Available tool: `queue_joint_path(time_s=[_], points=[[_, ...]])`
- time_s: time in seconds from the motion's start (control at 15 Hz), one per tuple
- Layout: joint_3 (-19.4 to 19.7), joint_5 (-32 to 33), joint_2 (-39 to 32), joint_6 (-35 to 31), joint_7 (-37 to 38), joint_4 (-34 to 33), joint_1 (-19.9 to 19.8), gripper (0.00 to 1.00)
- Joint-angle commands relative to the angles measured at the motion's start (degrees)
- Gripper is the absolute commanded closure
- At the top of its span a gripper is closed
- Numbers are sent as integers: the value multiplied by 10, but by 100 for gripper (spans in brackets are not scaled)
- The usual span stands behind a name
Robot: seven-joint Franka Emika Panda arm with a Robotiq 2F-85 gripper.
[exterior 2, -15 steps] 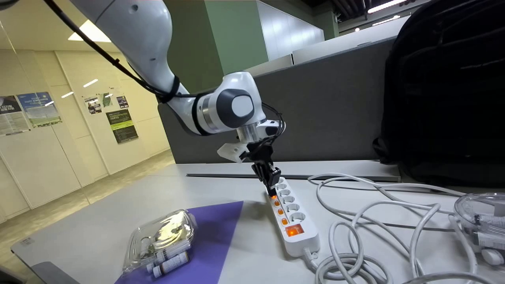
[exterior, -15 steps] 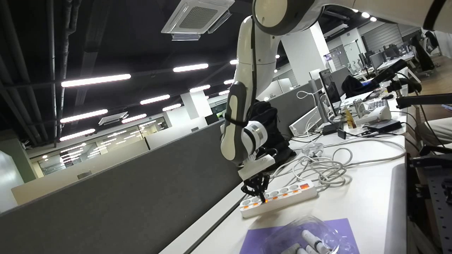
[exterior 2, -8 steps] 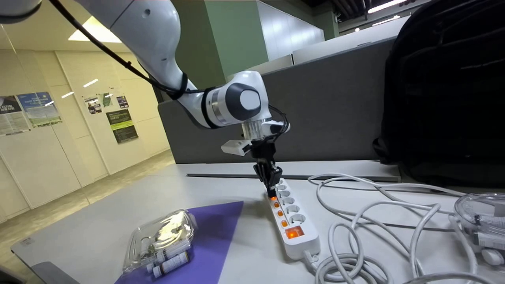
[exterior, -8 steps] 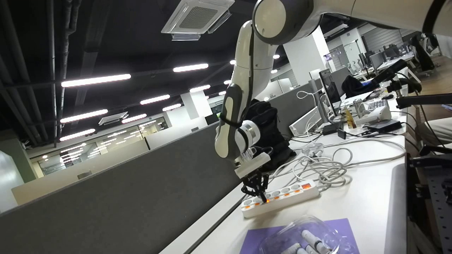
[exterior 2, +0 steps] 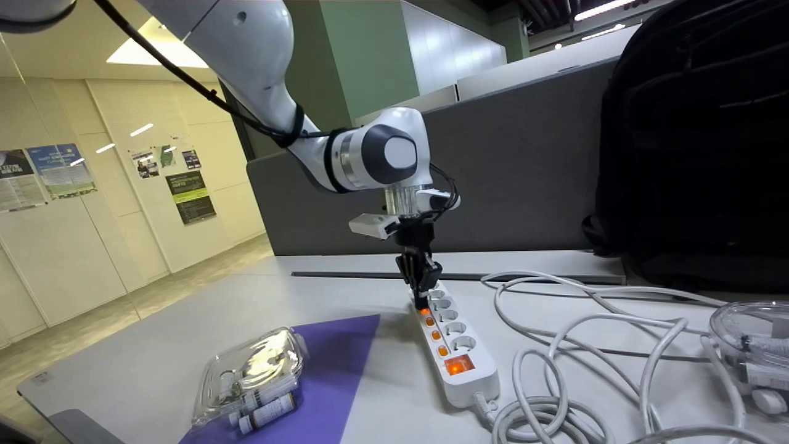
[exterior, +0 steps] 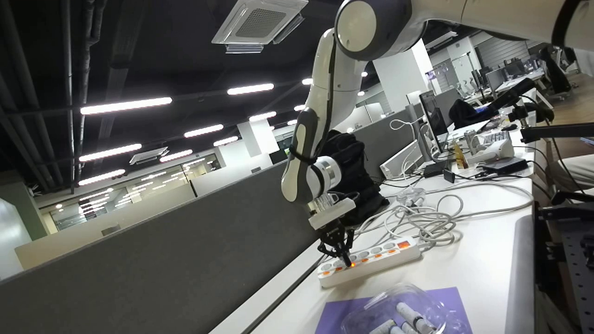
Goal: Turn on the third switch from the left on the extension cable
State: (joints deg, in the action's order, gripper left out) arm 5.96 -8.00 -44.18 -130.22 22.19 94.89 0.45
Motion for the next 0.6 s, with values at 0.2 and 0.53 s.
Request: queue_joint_path(time_s=[0.2, 0.53], points=[[8, 21, 77, 0, 8, 57, 18, 91], [21, 64, 91, -4, 28, 77, 41, 46]])
